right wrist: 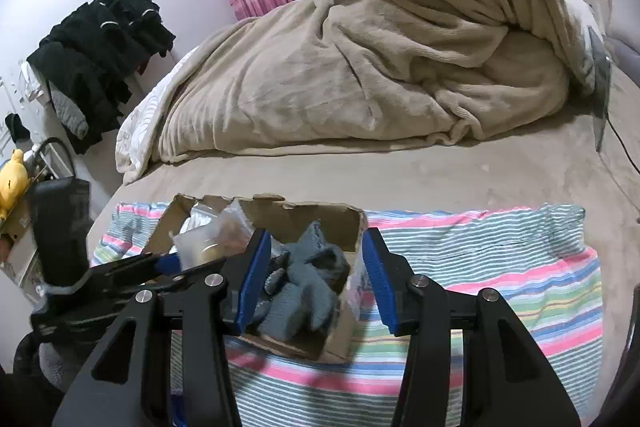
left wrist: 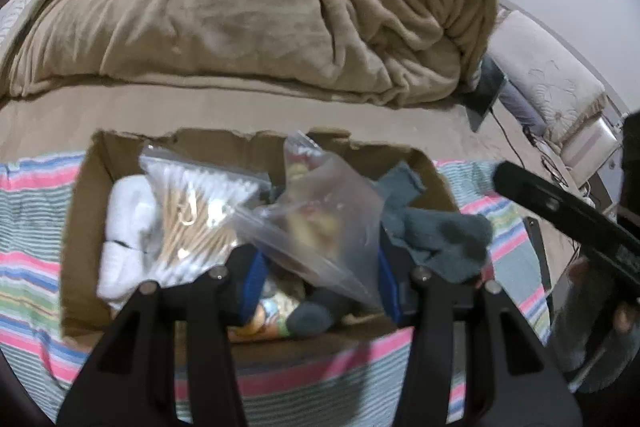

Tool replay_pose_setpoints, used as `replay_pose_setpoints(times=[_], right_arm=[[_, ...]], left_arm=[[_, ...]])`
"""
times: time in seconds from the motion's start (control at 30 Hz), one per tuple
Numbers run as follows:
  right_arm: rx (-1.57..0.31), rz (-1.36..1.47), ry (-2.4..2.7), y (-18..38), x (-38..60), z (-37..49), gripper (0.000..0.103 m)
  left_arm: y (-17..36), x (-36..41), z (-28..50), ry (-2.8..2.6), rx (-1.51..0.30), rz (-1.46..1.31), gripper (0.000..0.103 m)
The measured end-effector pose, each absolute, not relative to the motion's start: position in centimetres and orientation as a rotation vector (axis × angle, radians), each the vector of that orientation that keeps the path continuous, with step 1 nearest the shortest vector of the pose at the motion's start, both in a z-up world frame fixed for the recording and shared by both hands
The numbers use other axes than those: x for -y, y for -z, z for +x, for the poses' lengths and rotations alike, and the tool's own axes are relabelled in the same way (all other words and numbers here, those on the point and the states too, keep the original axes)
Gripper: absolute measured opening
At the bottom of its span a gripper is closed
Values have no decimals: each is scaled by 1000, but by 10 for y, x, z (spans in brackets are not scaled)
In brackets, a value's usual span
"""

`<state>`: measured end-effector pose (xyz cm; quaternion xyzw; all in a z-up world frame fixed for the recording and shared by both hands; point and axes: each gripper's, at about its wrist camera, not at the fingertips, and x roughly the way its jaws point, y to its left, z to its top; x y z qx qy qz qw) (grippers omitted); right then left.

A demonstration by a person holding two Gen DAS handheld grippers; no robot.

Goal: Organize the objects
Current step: 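Open both tools to release the items and withdraw from the box, then lower the right tool onto the blue packet and grasp it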

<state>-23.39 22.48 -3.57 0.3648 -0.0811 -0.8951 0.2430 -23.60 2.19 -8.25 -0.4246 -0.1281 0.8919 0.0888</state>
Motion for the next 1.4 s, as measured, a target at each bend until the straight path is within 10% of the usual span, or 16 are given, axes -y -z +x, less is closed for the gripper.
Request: replay_pose_setpoints(times=[0.27, 1.4], right_arm=[[261, 991, 2474, 34, -238, -215, 68], [101, 1154, 2403, 56, -172, -97, 87]], left_arm=[[78, -27, -228, -2633, 375, -1292, 75], [50, 40, -47, -2742, 410, -1194, 91]])
